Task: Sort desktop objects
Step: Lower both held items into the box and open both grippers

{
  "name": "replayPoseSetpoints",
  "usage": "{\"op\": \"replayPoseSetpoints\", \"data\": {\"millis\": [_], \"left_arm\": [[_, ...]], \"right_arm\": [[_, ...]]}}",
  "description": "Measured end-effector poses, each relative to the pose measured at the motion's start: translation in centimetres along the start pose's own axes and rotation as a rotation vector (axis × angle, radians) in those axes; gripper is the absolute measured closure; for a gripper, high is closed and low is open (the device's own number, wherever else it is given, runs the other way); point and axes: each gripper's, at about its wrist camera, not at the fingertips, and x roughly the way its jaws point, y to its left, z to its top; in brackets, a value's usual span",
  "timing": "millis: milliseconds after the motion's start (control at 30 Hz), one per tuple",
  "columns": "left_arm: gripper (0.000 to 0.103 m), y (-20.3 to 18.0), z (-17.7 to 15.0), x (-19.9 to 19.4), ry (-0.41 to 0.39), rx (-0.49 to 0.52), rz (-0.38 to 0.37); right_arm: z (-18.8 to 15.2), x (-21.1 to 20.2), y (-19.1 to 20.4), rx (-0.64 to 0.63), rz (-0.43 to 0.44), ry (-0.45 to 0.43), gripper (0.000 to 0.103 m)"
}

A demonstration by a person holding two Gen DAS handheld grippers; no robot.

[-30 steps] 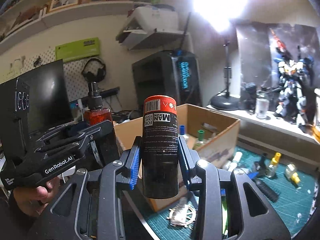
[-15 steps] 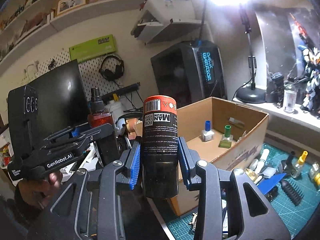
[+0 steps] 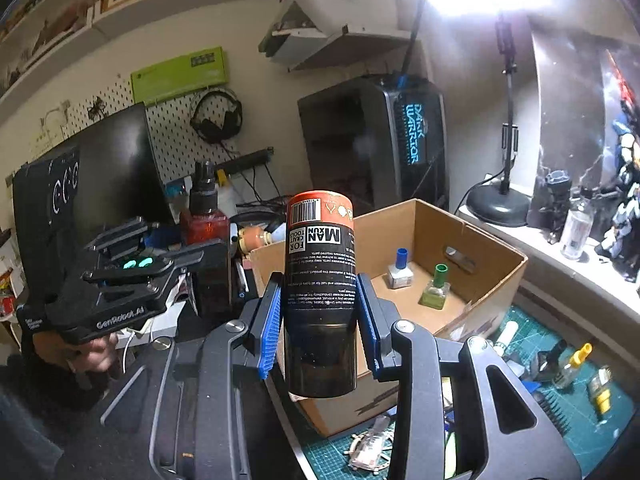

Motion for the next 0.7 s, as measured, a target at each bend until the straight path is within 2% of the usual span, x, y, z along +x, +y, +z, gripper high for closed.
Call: {"op": "replayPoseSetpoints", "data": {"millis": [233, 400, 533, 700], "left_arm": [[0.068, -0.2, 2.3, 4.9, 0.073, 0.082, 0.003], [0.068, -0.7, 3.7, 9.3, 0.154, 0.133, -0.043], [0.068, -0.9, 4.4, 12.9, 0.239, 0.169, -0.088], [0.068, -1.0, 4.2, 17.6, 0.365, 0.200, -0.130]], "right_arm": [[3.1, 2.8, -2.4, -0.007, -0.017, 0.086, 0.070], [5.3, 6.1, -4.4, -0.021, -0.028, 0.173, 0.070], [6.5, 9.6, -6.0, -0.048, -0.044, 0.281, 0.070], [6.5, 14.7, -8.3, -0.033, -0.047, 0.437, 0.070]]}}
